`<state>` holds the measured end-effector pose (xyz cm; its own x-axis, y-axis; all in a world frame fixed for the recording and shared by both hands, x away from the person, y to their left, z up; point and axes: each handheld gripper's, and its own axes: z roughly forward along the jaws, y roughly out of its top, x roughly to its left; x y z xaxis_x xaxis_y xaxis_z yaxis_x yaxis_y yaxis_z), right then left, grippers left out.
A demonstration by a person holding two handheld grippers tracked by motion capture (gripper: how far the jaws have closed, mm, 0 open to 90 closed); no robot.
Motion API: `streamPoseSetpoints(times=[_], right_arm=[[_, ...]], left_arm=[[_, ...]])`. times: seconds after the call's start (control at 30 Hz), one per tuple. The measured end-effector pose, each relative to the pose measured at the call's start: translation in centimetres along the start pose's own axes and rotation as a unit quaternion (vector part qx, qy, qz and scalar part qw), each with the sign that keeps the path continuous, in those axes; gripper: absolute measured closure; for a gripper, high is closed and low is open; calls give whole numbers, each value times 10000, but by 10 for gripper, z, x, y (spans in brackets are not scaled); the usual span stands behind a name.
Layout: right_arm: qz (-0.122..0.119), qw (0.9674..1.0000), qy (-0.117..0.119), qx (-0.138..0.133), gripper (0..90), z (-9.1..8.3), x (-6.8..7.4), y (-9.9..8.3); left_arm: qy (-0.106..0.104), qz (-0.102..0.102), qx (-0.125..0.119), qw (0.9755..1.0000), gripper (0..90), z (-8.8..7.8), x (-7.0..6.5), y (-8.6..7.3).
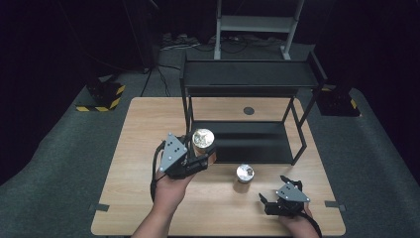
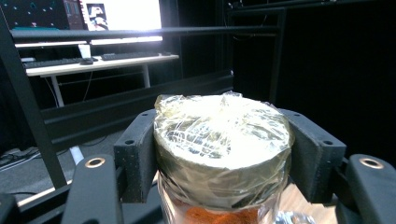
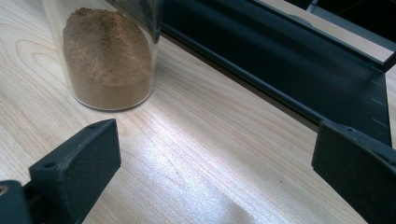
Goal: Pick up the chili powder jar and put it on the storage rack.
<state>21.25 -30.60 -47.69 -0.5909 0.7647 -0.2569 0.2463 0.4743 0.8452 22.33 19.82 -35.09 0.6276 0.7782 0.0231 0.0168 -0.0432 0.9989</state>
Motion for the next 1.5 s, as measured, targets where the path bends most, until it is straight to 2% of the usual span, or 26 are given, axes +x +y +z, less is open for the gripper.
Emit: streamPoseSetpoints(times=[0.23,0.63,1.5], right_arm=[[27,10000,17,-14,2,0,-1,-1],[27,10000,27,-20,2,0,-1,-1],[34,10000,47,-24,2,0,-2,-1]], left_arm=[[26,48,-67,10000,345,9,3,10],[60,10,-189,9998,345,19,10,19],[145,53,-440,9989,345,38,16,47]])
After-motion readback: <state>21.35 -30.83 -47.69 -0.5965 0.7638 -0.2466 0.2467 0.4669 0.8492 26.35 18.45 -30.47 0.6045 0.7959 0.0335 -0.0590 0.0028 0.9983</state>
